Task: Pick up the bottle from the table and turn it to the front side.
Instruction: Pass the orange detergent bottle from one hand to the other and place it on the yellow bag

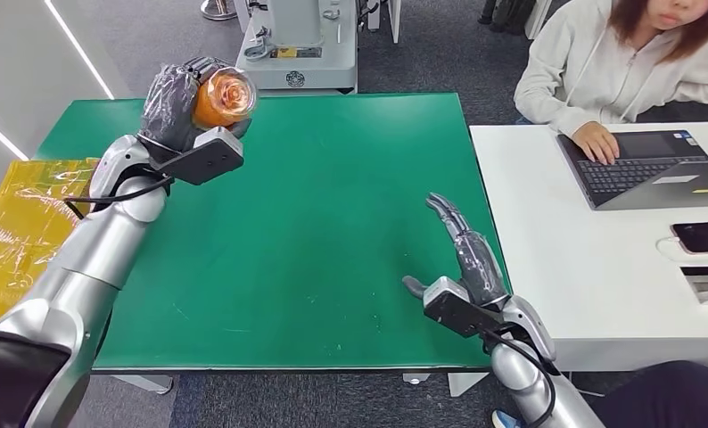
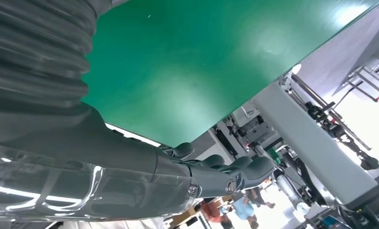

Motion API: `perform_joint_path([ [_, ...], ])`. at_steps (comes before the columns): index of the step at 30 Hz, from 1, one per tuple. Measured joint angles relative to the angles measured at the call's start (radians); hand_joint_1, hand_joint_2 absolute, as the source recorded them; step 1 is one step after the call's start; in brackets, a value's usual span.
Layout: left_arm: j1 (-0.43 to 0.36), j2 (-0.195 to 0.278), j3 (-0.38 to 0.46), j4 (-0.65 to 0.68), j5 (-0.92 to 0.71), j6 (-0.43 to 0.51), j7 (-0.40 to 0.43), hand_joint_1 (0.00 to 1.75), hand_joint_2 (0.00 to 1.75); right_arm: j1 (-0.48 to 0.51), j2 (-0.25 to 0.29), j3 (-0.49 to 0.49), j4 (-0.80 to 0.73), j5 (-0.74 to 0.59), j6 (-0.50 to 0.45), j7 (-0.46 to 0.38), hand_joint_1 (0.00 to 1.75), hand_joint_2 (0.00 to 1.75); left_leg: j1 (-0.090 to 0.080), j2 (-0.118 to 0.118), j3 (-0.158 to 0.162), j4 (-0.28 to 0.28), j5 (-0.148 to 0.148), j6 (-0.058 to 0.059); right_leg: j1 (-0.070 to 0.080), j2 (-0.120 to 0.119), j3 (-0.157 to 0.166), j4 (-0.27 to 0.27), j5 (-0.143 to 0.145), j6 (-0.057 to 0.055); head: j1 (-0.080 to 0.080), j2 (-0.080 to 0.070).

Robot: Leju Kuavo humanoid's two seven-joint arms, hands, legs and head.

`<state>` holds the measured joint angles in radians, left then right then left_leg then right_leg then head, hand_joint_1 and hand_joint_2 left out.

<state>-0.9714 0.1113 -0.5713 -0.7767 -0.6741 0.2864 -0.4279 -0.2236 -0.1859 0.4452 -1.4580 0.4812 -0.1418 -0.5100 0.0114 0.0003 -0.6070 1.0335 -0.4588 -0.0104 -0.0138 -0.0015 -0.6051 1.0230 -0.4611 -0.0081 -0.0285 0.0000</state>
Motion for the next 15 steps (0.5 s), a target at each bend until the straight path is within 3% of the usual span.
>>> perform_joint_path([
  [6,-0.04,0.064,-0.056,0.106,-0.338,0.143,0.09,1.75,1.75,0.023,-0.003,0.0,-0.022,0.006,-0.013,0.0,0.0,1.75,0.0,0.001,0.0,0.0,0.0,0.0,0.0,0.002,0.0,0.0,0.0,0.0,0.0,0.0],
  [10,-0.061,0.104,-0.099,0.18,-0.496,0.169,0.16,1.75,1.75,0.042,-0.003,-0.001,-0.031,0.014,-0.019,0.0,0.0,1.75,0.0,0.001,0.0,0.0,0.0,0.0,0.0,0.002,0.0,0.0,0.0,0.0,0.0,0.0],
  [15,-0.078,0.151,-0.126,0.264,-0.58,0.164,0.2,1.75,1.75,0.077,-0.003,-0.008,-0.047,0.031,-0.03,0.0,0.0,1.75,0.0,0.001,0.0,0.0,0.0,0.0,0.0,0.002,-0.001,0.0,0.0,0.0,0.0,0.0],
])
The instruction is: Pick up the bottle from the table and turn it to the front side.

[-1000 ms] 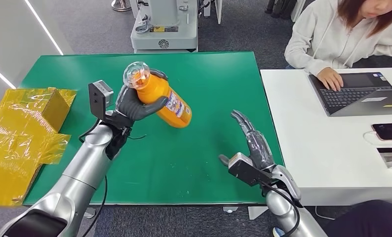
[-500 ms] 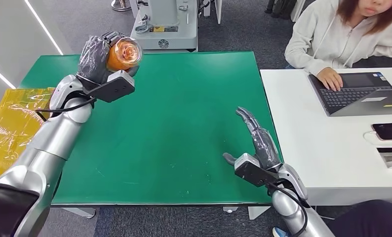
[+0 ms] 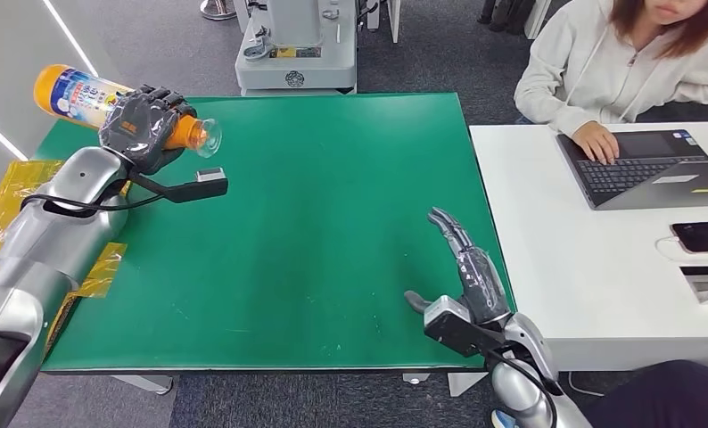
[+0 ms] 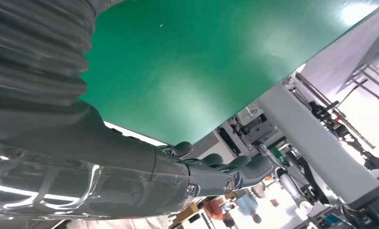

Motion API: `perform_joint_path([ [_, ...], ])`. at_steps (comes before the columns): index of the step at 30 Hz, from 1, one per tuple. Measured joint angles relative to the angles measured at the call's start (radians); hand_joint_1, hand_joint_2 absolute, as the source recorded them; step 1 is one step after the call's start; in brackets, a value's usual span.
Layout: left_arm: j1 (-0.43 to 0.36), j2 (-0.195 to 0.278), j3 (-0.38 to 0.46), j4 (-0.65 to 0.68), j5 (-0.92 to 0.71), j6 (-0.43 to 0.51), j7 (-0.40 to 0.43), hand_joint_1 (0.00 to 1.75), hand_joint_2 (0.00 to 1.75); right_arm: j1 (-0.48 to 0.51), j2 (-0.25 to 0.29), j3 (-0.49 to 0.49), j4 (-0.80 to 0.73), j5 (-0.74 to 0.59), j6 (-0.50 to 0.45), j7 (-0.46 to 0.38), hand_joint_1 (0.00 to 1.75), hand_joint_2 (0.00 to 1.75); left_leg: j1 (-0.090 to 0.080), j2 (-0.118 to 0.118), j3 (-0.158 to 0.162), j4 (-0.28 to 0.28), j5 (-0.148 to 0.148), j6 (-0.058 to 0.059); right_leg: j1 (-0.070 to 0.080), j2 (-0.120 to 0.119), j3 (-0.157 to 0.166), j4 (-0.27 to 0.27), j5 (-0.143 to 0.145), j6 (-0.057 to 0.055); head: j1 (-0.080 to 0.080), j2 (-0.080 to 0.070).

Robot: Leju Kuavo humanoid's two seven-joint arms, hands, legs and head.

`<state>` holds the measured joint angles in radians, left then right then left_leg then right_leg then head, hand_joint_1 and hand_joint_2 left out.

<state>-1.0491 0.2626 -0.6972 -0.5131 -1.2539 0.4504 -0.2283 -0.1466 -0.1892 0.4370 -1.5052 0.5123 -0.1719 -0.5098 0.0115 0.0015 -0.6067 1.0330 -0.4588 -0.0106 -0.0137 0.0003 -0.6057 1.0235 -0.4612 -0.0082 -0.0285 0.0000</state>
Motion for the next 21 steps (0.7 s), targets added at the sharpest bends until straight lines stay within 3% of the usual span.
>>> perform_joint_path([
  [14,-0.094,0.096,-0.013,0.146,-0.09,-0.181,0.071,1.75,1.75,0.095,0.003,-0.072,-0.058,0.042,-0.004,0.007,0.0,1.75,0.0,0.0,0.0,0.0,0.0,0.0,0.0,0.0,0.0,0.0,0.0,0.0,0.0,0.0],
  [21,-0.098,0.122,-0.013,0.182,-0.087,-0.241,0.102,1.75,1.75,0.136,0.006,-0.096,-0.097,0.058,-0.003,0.013,0.0,1.75,0.0,0.0,0.0,-0.001,0.0,0.0,0.0,-0.001,0.0,0.0,0.0,0.0,0.0,0.0],
])
